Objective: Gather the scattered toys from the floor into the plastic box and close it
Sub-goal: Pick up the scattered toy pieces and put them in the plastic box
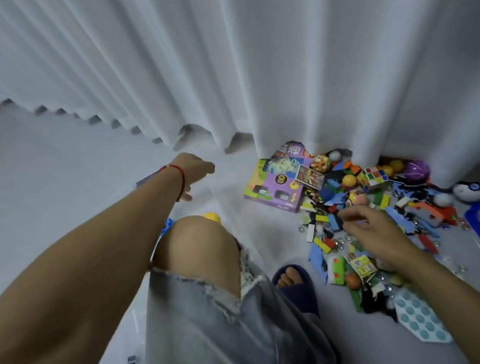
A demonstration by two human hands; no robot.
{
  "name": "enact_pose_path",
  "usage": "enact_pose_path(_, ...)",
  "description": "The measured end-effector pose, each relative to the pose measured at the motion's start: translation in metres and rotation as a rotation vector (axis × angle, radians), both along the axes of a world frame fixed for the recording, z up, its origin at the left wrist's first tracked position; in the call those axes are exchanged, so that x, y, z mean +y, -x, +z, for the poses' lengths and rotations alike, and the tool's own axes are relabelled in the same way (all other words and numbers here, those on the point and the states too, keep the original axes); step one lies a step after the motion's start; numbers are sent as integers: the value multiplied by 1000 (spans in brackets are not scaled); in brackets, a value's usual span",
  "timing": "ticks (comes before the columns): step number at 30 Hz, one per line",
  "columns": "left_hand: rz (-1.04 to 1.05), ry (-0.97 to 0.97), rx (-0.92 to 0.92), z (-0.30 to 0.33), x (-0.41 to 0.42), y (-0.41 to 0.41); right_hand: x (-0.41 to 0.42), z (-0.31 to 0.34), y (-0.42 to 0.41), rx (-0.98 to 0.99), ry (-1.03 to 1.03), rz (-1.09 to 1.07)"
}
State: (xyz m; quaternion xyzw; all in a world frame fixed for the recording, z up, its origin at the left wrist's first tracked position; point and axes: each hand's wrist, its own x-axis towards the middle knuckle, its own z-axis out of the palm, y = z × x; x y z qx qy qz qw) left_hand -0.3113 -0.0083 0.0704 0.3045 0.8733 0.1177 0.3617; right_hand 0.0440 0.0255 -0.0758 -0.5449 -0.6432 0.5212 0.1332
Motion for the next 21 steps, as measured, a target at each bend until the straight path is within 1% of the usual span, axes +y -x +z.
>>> enact_pose_path(1, -18, -12, -39, 4, 6, -9, 2, -8, -13, -51, -1, -48)
enact_pose_path(2, -83, -20, -60, 9, 17, -24, 3, -13, -29, -110, 2, -117)
enact_pose_path(5, -343, -35, -180, 13, 46, -92, -5, -35, -82, -330, 49, -365)
enact_pose_path(7, -496, -51, -233, -1, 55, -145, -17, -57, -116, -456, 125, -489)
enact_pose_path(9, -589, -31, -292, -30, 53, -196, -34, -78, -139, -559, 261, -525)
enact_pose_path(11, -584, 10, -400, -68, 42, -237, -49, -99, -153, -601, 367, -497)
enact_pose_path(12, -536, 33, -473, -86, 33, -253, -57, -103, -155, -595, 389, -492)
enact_pose_path(14, -418, 83, -559, -118, 11, -274, -67, -111, -156, -535, 410, -551)
enact_pose_path(16, -358, 146, -575, -142, -10, -282, -70, -121, -156, -504, 441, -590)
enact_pose_path(19, -396, 245, -514, -158, -22, -283, -71, -131, -155, -473, 424, -657)
enact_pose_path(21, -393, 258, -509, -163, -23, -281, -66, -135, -153, -424, 409, -704)
